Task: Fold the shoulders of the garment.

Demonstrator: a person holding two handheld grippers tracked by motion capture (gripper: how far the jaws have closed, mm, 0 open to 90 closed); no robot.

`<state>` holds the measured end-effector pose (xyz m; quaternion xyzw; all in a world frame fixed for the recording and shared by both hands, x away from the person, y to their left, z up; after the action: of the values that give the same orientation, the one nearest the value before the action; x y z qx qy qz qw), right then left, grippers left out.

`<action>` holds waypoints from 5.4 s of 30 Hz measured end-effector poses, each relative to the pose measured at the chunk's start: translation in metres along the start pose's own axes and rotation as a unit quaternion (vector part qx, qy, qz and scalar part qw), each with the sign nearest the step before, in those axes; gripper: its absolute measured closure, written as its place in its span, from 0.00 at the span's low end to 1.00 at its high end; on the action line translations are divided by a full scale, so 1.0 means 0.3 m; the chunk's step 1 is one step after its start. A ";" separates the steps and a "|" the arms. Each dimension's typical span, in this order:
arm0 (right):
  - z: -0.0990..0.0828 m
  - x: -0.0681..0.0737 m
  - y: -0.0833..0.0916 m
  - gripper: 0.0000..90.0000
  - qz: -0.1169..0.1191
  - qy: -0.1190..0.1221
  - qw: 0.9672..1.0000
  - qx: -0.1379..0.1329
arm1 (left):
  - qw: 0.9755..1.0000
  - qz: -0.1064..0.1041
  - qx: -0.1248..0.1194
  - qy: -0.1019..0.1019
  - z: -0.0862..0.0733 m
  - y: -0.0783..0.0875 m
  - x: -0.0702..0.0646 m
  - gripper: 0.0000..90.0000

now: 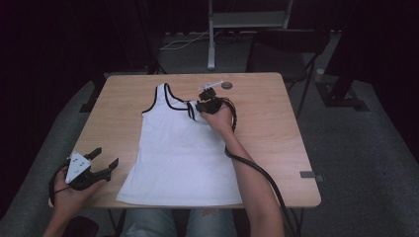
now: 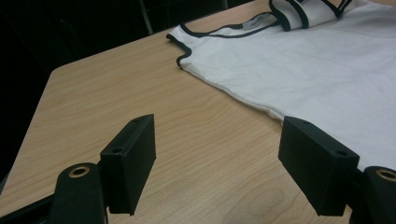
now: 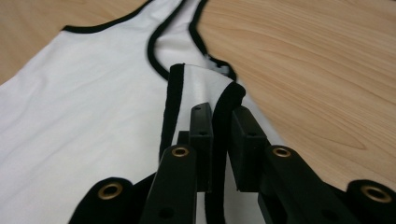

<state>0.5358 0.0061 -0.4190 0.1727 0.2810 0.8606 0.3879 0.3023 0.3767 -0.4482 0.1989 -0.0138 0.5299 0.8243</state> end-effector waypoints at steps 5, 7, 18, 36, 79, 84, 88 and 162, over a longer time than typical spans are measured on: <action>-0.021 0.042 0.026 0.89 0.014 0.026 1.000 0.000 | 1.000 0.000 0.000 -0.002 0.000 0.000 -0.001 0.31; -0.034 0.056 0.029 0.88 0.017 0.034 0.999 0.004 | 1.000 0.000 0.000 -0.003 0.000 0.000 -0.001 0.31; -0.149 0.132 0.074 0.78 0.077 0.081 0.993 0.029 | 1.000 0.000 0.001 -0.003 0.000 -0.001 -0.001 0.31; -0.169 -0.136 0.205 0.67 -0.099 0.070 0.992 0.045 | 1.000 0.002 0.001 -0.004 0.000 -0.002 -0.003 0.31; -0.115 -0.217 0.190 0.71 -0.178 -0.056 0.982 0.038 | 1.000 0.000 0.000 -0.009 0.001 -0.001 -0.006 0.31; -0.077 -0.131 0.154 0.65 -0.109 -0.017 0.993 0.046 | 1.000 0.000 0.002 -0.010 0.001 -0.002 -0.006 0.31; -0.072 -0.043 0.104 0.62 -0.057 0.008 0.997 0.054 | 1.000 0.001 0.000 -0.011 0.001 -0.001 -0.007 0.31; -0.174 0.066 0.155 0.24 -0.029 -0.008 0.998 0.054 | 1.000 0.000 0.008 -0.011 0.001 -0.004 -0.008 0.31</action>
<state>0.4698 -0.0222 -0.4296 0.1924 0.3289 0.8310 0.4054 0.3024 0.3740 -0.4488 0.2119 -0.0188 0.5274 0.8225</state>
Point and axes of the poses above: each handheld gripper's, and its own axes: y roughly backward along the jaws, z roughly out of its top, x roughly to its left, the point moved 2 cm from there along -y, roughly forward along the jaws, and after that the axes turned 1 degree about -x, right-handed, at the moved point
